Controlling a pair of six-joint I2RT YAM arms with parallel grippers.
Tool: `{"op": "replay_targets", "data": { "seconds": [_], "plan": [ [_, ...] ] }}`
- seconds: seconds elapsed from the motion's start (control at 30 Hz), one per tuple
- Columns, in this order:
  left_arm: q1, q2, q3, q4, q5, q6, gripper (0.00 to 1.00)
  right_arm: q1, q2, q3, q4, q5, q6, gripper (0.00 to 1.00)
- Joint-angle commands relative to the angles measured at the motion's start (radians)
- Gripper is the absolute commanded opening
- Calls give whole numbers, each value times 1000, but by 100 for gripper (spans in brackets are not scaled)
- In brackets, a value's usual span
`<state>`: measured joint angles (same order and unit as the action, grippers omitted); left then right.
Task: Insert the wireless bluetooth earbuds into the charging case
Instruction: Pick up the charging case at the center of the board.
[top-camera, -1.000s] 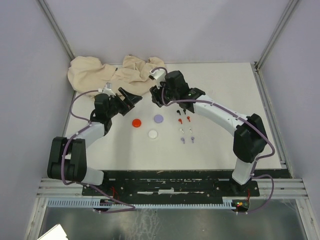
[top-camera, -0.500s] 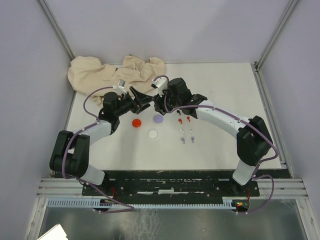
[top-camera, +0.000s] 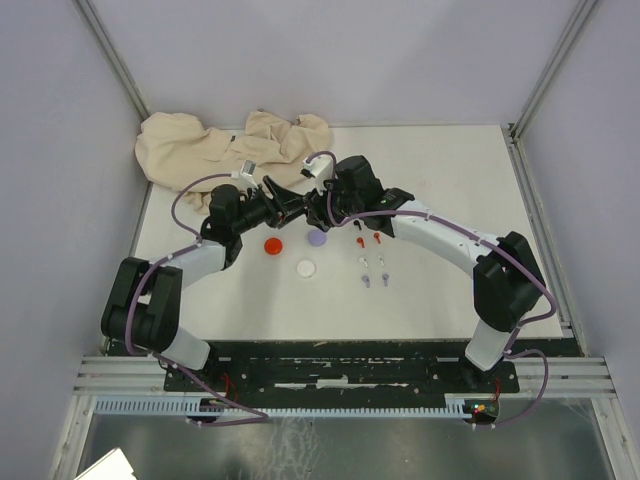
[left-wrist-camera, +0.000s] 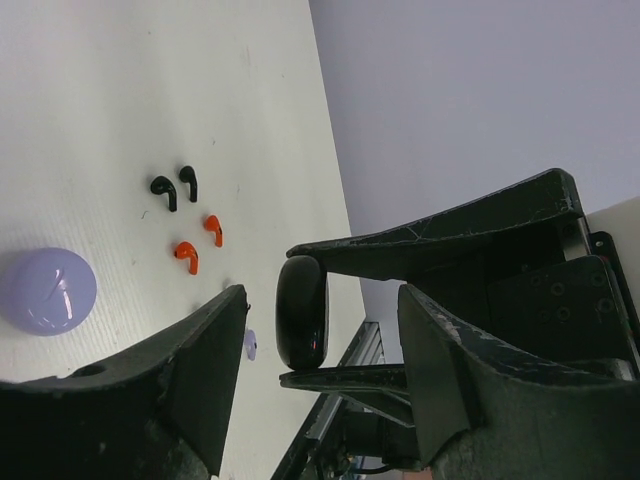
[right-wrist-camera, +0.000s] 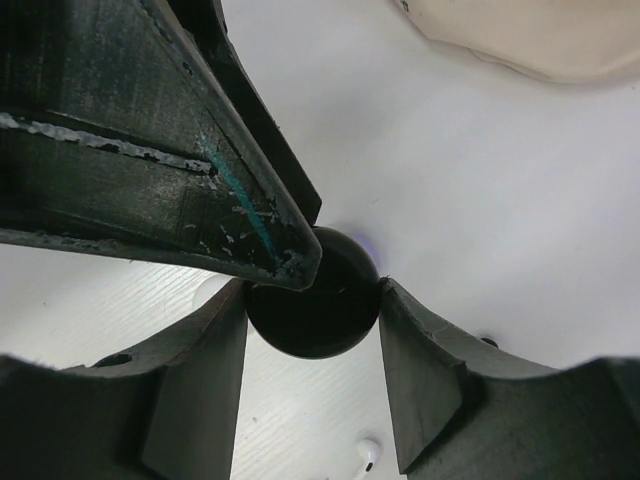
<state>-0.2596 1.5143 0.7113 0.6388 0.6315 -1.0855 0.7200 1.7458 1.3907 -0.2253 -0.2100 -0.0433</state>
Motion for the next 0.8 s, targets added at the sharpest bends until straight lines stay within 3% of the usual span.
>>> {"op": "replay_targets", "data": {
  "seconds": [0.0,0.63,0.77],
  "plan": [
    [-3,20,4,73,23,-38,67,3,-16,42,46,-29,-9,2],
    [-20,47,2,117,47,-49,51,4,8,71,44,-44,-12,2],
    [-20,48,-1,124,48,-50,36,3,11,74,43,-43,-14,2]
  ]
}}
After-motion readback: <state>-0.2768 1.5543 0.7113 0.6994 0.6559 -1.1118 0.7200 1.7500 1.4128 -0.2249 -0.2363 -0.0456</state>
